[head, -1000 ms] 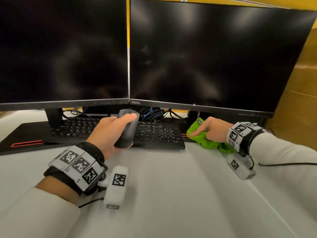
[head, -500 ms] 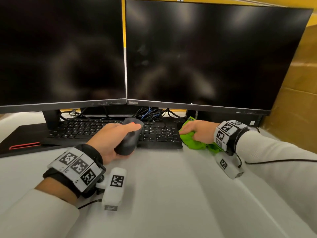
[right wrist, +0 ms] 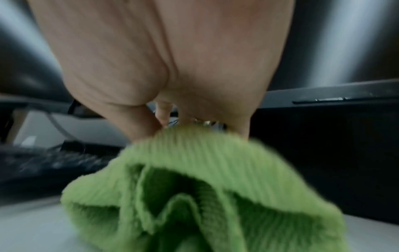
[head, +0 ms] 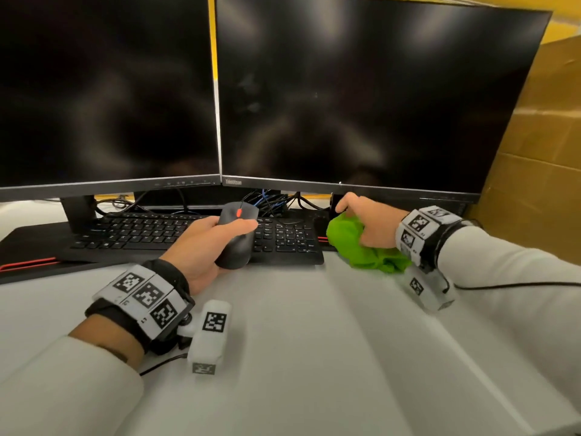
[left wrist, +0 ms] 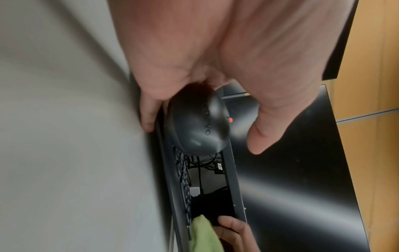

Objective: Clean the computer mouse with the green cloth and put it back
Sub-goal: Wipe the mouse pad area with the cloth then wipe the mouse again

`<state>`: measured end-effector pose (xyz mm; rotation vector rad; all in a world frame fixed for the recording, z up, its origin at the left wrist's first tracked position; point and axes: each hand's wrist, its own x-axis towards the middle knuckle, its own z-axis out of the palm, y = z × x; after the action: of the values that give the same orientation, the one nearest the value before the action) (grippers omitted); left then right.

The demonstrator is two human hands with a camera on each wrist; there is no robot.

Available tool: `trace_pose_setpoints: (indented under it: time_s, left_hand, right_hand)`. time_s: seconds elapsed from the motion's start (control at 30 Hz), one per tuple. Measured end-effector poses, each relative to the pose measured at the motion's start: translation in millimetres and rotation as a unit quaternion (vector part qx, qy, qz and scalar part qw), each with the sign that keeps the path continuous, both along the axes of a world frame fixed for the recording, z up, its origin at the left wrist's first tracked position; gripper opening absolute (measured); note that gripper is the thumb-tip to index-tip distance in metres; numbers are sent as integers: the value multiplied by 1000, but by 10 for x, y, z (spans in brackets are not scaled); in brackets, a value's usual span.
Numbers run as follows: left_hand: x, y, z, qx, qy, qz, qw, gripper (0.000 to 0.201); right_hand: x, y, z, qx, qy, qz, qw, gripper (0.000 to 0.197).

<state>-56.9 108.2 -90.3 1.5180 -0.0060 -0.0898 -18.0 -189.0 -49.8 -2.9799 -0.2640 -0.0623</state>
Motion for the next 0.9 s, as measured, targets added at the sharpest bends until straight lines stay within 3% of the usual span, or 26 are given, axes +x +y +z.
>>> trace_pose_setpoints:
  time_s: [0.1, 0.23, 0.33, 0.43, 0.53, 0.7, 0.83, 0.9]
  left_hand:
    - [6, -22, 19, -11, -6, -8, 1000, 43]
    - [-19, 22, 102, -9, 24, 2, 1000, 50]
    - [-18, 51, 115, -10, 34, 15, 999, 65]
    - [-22, 46, 109, -6, 37, 15, 999, 74]
    - [-7, 53, 87, -8, 34, 10, 999, 65]
    - [-31, 83, 99, -17, 33, -2, 999, 68]
    - [-45, 84, 125, -30, 30, 0, 999, 39]
    - [-48, 80, 129, -30, 32, 2, 999, 41]
  right_hand:
    - [-20, 84, -131, -99, 28, -8, 995, 47]
    - [23, -14, -1, -140, -2, -58, 989, 23]
    - [56, -75, 55, -128, -17, -91, 987, 37]
    - [10, 35, -27, -76, 56, -28, 995, 44]
    - [28, 48, -78, -77, 82, -15, 993, 36]
    - [110, -199, -37, -97, 53, -113, 987, 37]
    - [76, -267, -42, -124, 15, -158, 980, 37]
    - [61, -289, 0, -132, 12, -168, 977, 36]
